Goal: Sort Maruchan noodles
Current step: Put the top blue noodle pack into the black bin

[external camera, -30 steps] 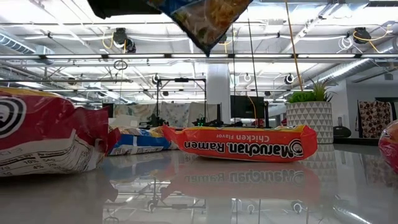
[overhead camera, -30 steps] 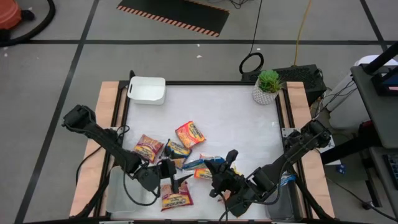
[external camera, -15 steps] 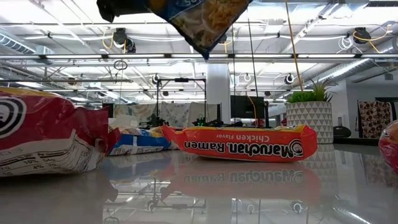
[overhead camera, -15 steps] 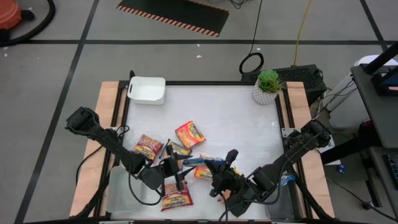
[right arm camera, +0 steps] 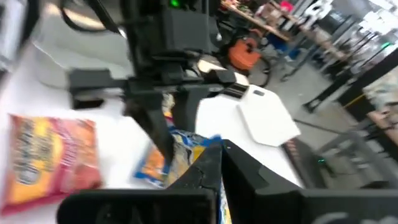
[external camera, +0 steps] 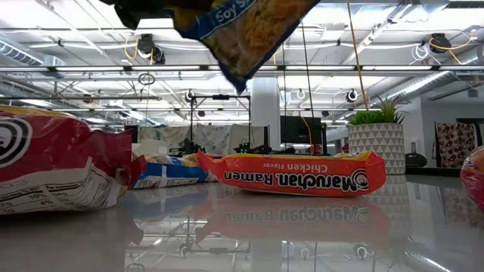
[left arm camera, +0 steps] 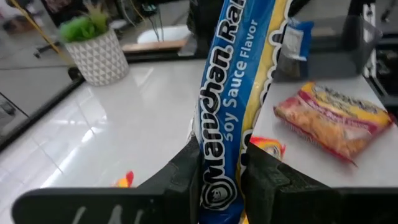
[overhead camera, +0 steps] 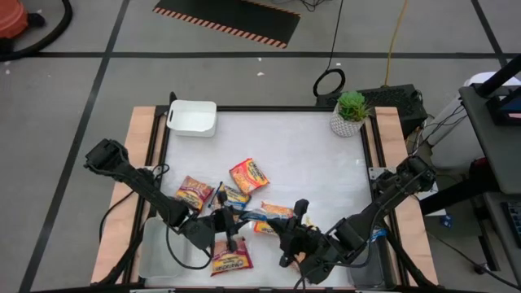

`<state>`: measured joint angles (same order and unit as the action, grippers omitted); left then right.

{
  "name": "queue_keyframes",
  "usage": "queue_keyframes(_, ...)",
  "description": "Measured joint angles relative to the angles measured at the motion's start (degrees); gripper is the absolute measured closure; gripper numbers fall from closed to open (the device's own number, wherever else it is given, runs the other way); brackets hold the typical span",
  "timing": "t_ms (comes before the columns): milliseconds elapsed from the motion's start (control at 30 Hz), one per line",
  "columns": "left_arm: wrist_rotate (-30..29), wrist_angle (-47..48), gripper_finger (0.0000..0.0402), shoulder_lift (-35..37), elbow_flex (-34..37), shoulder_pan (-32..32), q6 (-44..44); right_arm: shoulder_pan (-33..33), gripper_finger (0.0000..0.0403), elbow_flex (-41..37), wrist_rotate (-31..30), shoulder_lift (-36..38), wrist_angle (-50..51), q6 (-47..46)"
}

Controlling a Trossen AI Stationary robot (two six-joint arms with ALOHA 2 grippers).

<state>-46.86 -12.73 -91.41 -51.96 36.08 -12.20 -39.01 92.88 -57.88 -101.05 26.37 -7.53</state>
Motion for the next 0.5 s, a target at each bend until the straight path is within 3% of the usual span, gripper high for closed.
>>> queue_keyframes(200,6.4,13.2,0.0315,5.9,0.0,-0.1,-7.4,-0.1,0.035,0.0,4.1,0.4,-0.7,-6.9)
queue_keyframes(333,12.4,23.5,0.0316,10.5,0.0,0.1,-14.4,0.5,0.0323,0.1,4.1,-0.6,-7.4,-5.0)
queue_keyframes(500,15.3,33.2,0.0316,14.0,0.0,1.5,-22.1,2.0,0.0298,0.1,6.2,-3.9,-16.0,-1.6)
